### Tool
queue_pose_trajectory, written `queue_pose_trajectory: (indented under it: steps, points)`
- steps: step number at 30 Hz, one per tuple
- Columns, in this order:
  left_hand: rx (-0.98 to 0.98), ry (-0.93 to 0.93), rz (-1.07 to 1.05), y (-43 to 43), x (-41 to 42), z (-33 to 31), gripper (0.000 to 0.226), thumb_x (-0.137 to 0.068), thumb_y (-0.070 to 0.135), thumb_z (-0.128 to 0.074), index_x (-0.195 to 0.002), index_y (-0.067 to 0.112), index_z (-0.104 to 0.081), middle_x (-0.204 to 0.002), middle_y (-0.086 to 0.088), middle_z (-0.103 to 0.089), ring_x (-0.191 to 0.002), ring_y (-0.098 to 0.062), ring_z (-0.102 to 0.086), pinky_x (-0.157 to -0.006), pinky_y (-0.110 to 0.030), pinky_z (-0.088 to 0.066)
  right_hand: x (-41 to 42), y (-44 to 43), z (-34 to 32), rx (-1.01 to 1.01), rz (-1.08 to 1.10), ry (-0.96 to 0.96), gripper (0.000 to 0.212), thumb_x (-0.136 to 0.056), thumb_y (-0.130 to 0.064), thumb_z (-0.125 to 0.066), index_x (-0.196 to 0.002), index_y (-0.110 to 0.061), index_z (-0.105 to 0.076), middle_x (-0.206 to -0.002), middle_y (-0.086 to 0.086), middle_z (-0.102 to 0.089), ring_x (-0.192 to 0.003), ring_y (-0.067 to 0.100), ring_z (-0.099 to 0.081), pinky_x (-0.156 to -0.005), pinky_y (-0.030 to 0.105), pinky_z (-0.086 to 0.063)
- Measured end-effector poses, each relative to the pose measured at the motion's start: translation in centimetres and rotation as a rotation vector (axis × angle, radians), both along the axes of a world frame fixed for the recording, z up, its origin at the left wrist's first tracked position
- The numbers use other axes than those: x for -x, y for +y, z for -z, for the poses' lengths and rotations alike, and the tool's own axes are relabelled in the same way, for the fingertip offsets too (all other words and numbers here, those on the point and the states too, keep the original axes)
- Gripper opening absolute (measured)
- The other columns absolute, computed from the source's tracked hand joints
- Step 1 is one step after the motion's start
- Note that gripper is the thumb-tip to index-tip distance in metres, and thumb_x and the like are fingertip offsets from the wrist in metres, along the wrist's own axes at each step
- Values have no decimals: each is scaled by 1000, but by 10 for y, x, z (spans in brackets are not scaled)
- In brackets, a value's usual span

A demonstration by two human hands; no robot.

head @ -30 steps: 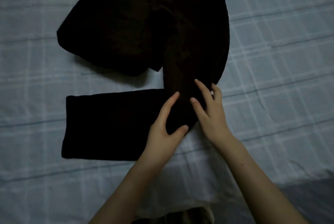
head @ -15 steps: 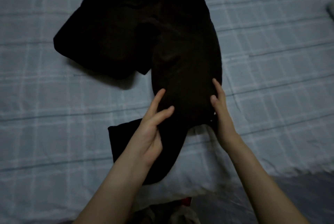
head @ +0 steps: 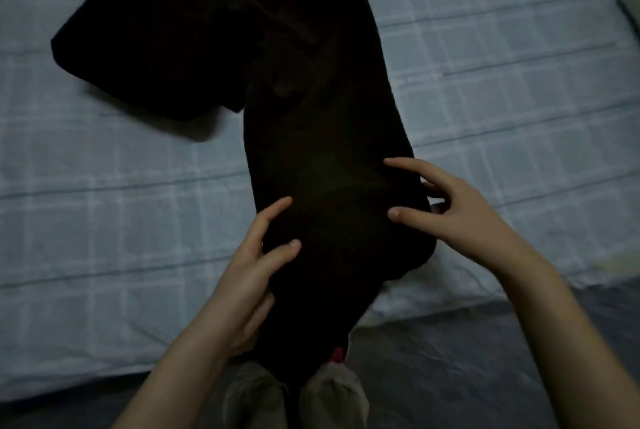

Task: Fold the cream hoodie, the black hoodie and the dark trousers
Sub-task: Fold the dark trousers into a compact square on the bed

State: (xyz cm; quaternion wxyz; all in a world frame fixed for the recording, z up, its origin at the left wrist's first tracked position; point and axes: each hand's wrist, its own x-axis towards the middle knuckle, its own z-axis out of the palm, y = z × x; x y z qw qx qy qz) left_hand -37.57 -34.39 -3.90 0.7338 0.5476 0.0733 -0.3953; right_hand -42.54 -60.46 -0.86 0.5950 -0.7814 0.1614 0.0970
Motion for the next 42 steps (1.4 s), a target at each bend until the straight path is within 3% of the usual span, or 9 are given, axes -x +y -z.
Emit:
queue_pose_trajectory:
  steps: [6,13,15,18,21,24,27,36,42]
  points:
    - [-164,-52,141,-18,42,19,73,-87,-4,-64,-141,41,-43,-143,9,-48,-121,-1,-57,-88,-20,-53,38,-4,32,-71,-107,81,68,-82,0,-76,-138,-31,-54,-136,-21,-57,-127,-2,-53,-97,15,-46]
    - [-42,107,49,-42,58,15,71,-86,10,-66,-139,52,-42,-143,16,-47,-127,-8,-54,-102,-30,-48,67,-45,8,-12,57,134,47,-79,-22,-80,-118,-45,-67,-107,-14,-72,-98,2,-68,-73,20,-58]
    - [-285,-81,186,-48,65,26,74,-90,12,-67,-145,49,-32,-136,9,-56,-117,-4,-59,-99,-31,-52,71,-46,18,162,61,152,48,-82,-22,-79,-119,-48,-64,-105,-23,-69,-97,0,-66,-76,8,-50]
    - [-813,-436,604,-52,66,34,82,-90,35,-67,-152,46,-14,-88,-1,-67,-76,-9,-65,-65,-26,-52,73,-41,39,355,-92,359,55,-88,-43,-70,-136,-55,-45,-114,-19,-61,-99,6,-61,-75,7,-46]
    - [-1264,-852,835,-62,63,23,73,-94,54,-49,-154,37,-12,-116,-1,-59,-104,-19,-58,-74,-28,-44,68,-33,53,908,-172,409,68,-91,-60,-53,-152,-47,-25,-123,8,-50,-110,29,-53,-84,36,-46]
    - [-1129,-1237,458,-81,41,36,61,-99,45,-42,-153,18,-30,-150,-10,-42,-137,-30,-39,-109,-41,-35,48,-7,73,1042,-90,-63,62,-97,-43,-45,-154,-21,-35,-154,19,-36,-140,40,-35,-113,50,-31]
    - [-1085,-1371,531,-95,13,87,60,-101,41,-34,-153,12,-28,-160,-9,-26,-149,-27,-20,-122,-46,-11,29,10,113,955,-130,-84,57,-103,-40,-34,-156,-23,-29,-163,6,-26,-151,27,-19,-122,46,-16]
    - [-1083,-1326,573,-97,7,125,62,-99,39,-38,-153,12,-27,-160,-10,-24,-150,-25,-18,-122,-46,-13,26,13,139,1042,-124,-30,57,-100,-40,-37,-156,-27,-30,-162,2,-29,-150,24,-24,-121,45,-18]
    - [-797,-1231,452,-79,-22,87,44,-95,31,-43,-131,11,-59,-132,-7,-59,-120,-24,-55,-100,-41,-46,-14,27,91,979,-53,46,48,-91,-30,-52,-137,-15,-54,-128,14,-58,-112,36,-57,-89,49,-50]
